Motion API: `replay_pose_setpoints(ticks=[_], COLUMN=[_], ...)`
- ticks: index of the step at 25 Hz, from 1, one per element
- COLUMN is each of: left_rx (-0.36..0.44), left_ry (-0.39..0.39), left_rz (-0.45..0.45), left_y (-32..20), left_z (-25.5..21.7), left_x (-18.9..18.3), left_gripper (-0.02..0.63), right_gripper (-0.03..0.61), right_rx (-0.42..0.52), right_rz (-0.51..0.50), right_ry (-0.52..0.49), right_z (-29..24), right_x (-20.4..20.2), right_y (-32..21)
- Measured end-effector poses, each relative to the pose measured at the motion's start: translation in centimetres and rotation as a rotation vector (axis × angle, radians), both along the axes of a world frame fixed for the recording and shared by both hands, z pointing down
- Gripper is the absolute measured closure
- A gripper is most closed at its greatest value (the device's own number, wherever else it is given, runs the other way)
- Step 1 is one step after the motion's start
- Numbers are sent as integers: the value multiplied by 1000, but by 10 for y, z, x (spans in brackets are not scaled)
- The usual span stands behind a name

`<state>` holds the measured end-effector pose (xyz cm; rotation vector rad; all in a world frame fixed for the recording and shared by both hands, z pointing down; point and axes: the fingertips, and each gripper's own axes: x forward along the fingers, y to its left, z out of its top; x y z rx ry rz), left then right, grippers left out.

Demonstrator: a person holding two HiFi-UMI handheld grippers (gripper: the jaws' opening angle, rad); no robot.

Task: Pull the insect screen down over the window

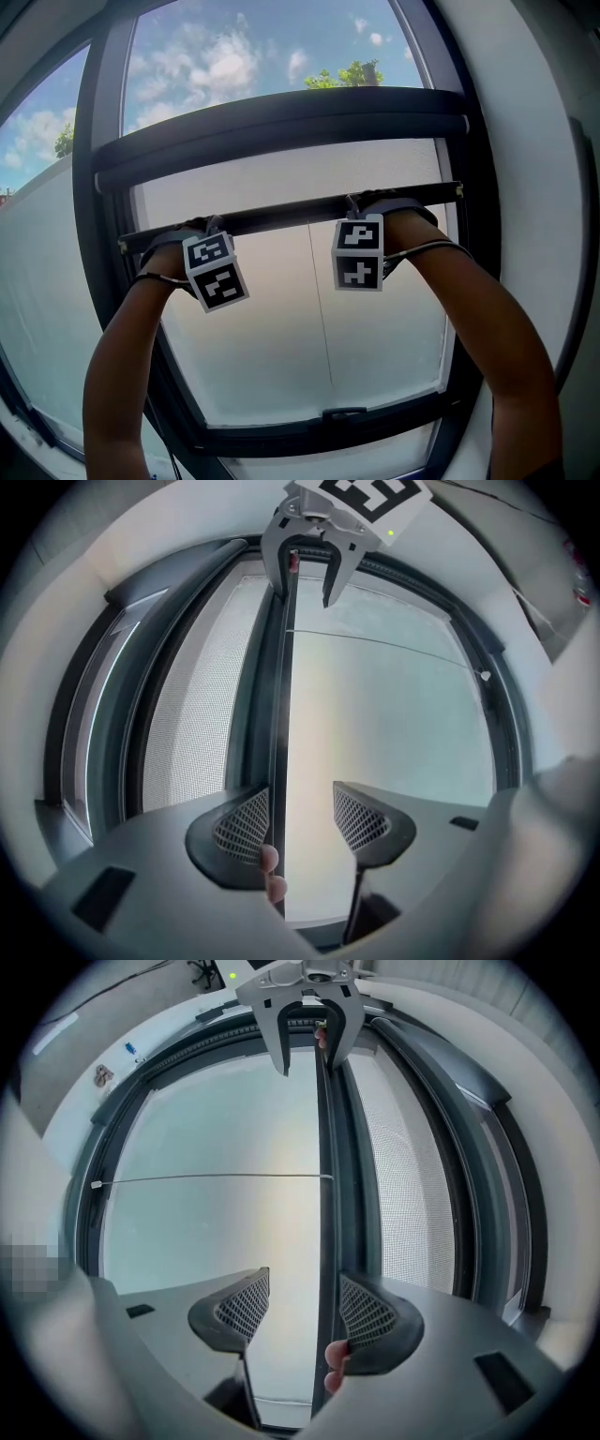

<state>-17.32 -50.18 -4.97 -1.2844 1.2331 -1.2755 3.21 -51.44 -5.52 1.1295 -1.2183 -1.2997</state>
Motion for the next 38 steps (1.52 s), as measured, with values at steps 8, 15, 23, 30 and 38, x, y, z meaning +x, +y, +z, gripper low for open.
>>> replay_pose_setpoints(ticks=[8, 15, 23, 30, 38], left_rx=[-76, -145, -225, -281, -369], left_ry=[13, 43, 32, -17, 1], left_rz=[20, 41, 55, 54, 60], left_y=[2, 4, 7, 7, 16], left_z=[32, 76, 102, 153, 174], left_x=[2, 4, 3, 1, 4], left_gripper=[397, 397, 400, 422, 423], right_gripper=[349, 348, 348, 348, 348], right_rx=[-58, -119, -148, -231, -272], right_rz=[-4, -4, -12, -20, -14], right_ry=[19, 40, 19, 53, 57], right_z=[30, 77, 100, 153, 174], right_x=[1, 4, 2, 3, 5], right_y=[1, 1, 3, 4, 10])
